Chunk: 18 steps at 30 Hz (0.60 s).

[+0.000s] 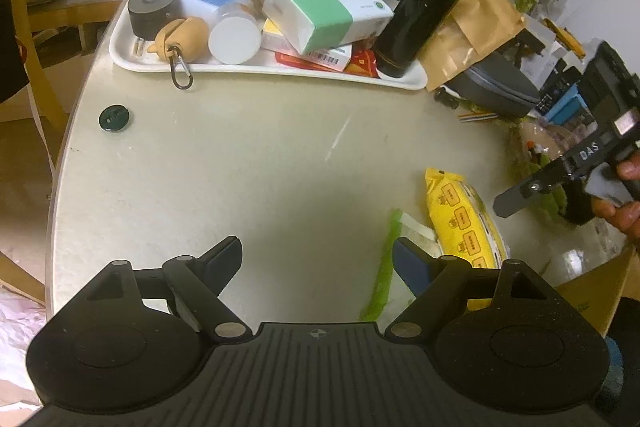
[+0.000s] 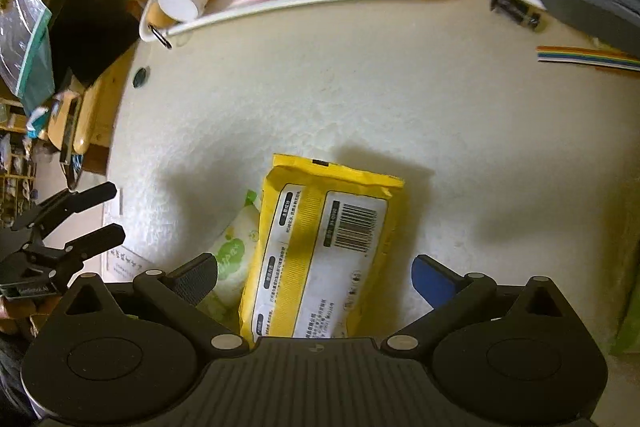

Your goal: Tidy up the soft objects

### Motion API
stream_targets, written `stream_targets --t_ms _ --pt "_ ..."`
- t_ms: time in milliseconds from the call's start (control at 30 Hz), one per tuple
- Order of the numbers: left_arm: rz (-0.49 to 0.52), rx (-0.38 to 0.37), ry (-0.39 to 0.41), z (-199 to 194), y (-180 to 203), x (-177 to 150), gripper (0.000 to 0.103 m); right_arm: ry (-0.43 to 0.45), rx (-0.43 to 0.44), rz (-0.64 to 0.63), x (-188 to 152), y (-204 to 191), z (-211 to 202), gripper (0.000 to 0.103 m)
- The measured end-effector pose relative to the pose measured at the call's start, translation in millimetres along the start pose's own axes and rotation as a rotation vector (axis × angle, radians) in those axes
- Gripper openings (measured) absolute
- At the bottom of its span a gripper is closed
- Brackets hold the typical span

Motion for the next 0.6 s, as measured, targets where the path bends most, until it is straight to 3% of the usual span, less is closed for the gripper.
stream_targets --t_ms 333,600 --pt "0.019 0.003 -0.006 1.7 2.0 -0.9 0.083 -0.115 -0.084 0.009 -0.3 -13.2 33.7 0.093" --pt "0.019 -0.001 0.001 0.6 0.7 -0.2 0.083 -0.131 -0.164 -0.005 -0.5 -14.2 46.8 0.086"
Point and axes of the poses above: each gripper's, at about its wrist camera, not at the fingertips, and z roughly the way its jaws point, y to its right, x to its top, the point moved 7 cm from there along z, roughly the way its jaws point, and after that the axes turned 12 degrees about z, right-handed, at the moved point
